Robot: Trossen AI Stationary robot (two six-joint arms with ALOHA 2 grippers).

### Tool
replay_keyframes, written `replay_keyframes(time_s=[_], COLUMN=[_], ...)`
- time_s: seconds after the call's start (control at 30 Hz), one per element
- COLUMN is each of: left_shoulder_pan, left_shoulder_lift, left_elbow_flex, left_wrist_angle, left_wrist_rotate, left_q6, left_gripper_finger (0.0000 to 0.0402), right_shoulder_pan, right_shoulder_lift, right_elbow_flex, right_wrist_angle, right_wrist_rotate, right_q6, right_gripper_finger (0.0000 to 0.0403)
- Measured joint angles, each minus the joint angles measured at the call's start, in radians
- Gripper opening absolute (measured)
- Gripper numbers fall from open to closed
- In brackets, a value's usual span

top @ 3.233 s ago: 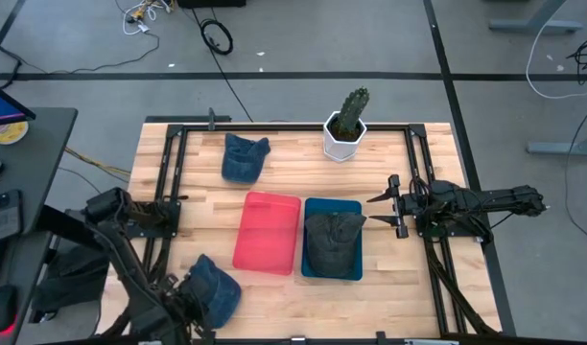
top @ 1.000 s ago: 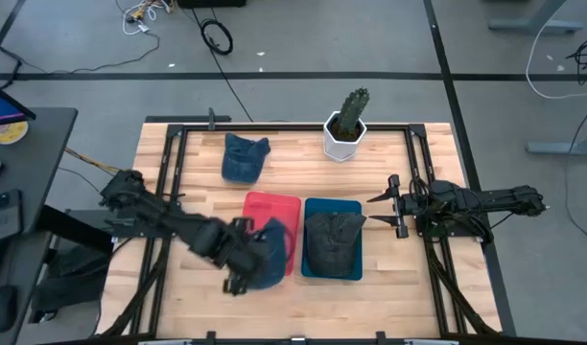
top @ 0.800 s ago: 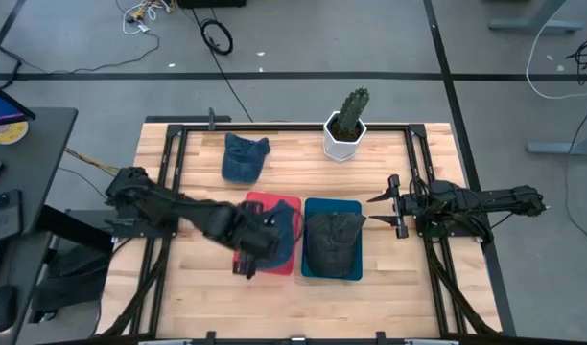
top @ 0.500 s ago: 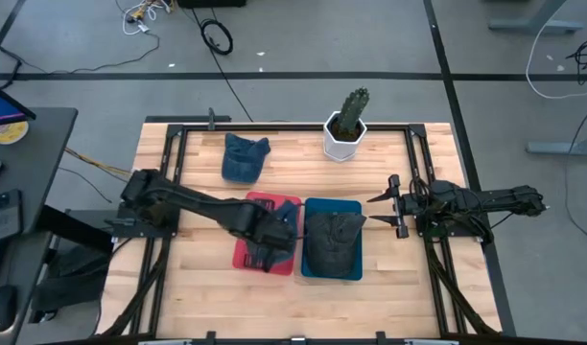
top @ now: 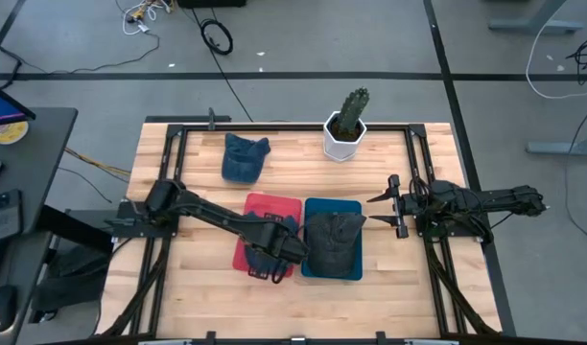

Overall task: Pick & Place hat
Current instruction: Put the bottom blue cap into the red bin, then put the blue cap into the red bin

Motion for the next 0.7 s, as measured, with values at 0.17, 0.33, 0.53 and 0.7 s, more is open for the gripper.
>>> replay_keyframes(time_s=[0.17, 0.33, 0.53, 0.7], left_shoulder_pan=[0.003, 0.011, 0.017, 0.031], left_shoulder_lift=[0.015, 0.015, 0.015, -0.025], left_elbow_flex=[0.0, 0.0, 0.0, 0.0], left_wrist_angle=[0.001, -0.001, -0.076, -0.173], left_wrist_rotate=[0.001, -0.006, -0.009, -0.027], left_q6=[-0.037, -0.061, -0.069, -0.038], left_gripper_finger=[0.0033, 0.0078, 0.0151, 0.02], right_shoulder_pan=[0.0, 0.0, 0.0, 0.0], right_shoulder_lift=[0.0, 0.0, 0.0, 0.0], right_elbow_flex=[0.0, 0.0, 0.0, 0.0], right_wrist_angle=[0.0, 0.0, 0.0, 0.0], right_wrist_rotate=[0.0, 0.0, 0.0, 0.0], right_q6=[0.0, 0.0, 0.0, 0.0], right_gripper_finger=[0.0212, 0.0212, 0.0212, 0.0212])
